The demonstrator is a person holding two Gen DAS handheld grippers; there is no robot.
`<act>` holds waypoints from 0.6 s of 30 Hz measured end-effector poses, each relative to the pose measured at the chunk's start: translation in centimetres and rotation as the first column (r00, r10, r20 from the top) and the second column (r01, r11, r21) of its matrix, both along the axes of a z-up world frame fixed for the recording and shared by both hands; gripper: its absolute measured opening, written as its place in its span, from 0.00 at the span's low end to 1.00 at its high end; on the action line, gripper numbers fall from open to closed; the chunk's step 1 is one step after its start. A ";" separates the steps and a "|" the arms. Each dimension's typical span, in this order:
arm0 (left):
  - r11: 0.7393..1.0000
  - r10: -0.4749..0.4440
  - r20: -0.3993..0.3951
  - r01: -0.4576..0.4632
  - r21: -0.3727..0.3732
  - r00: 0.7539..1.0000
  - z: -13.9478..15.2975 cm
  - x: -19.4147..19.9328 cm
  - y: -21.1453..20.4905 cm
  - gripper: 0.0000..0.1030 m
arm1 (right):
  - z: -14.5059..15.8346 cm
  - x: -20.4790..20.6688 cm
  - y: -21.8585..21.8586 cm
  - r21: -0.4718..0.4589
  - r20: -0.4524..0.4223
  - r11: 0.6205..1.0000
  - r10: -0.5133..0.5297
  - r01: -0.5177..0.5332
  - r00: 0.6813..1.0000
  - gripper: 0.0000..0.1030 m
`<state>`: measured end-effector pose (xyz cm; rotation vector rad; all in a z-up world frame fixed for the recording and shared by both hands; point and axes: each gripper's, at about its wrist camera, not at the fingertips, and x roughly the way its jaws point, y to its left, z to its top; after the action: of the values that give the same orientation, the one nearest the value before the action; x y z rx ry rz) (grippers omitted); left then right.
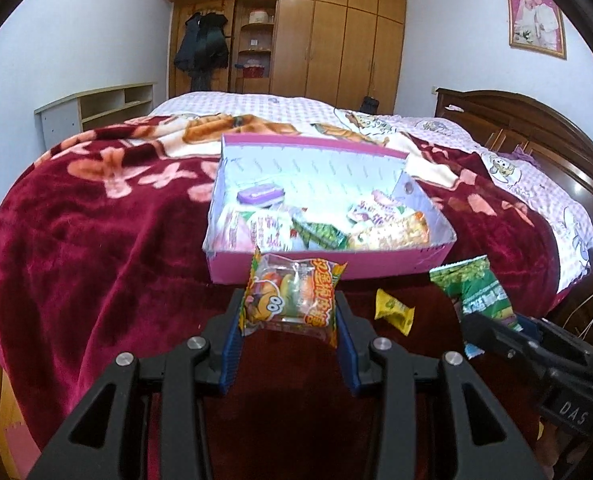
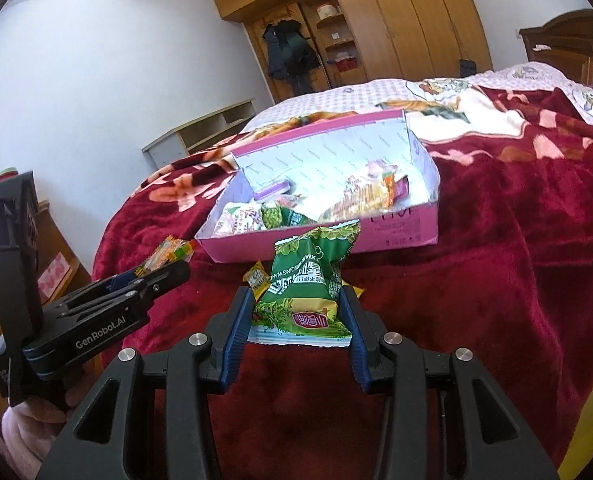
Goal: Organize snacks
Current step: 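Carry the candy bag and green packet over the pink box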
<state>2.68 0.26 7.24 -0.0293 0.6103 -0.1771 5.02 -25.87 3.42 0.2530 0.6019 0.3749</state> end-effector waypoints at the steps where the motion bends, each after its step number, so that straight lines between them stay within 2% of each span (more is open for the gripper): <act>1: 1.000 -0.002 0.005 0.002 0.001 1.000 0.2 0.2 -0.1 0.41 | 0.2 0.1 0.0 -0.004 0.004 1.000 0.000 0.000 1.000 0.43; 18: 0.999 -0.036 0.079 0.035 0.008 0.996 3.7 4.0 -1.6 0.41 | 3.1 3.2 -0.3 -0.023 0.059 1.000 0.005 -0.004 0.998 0.43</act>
<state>6.64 -1.31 10.90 -0.0051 0.5330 -0.2096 8.24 -26.16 6.52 0.2176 0.5482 0.3784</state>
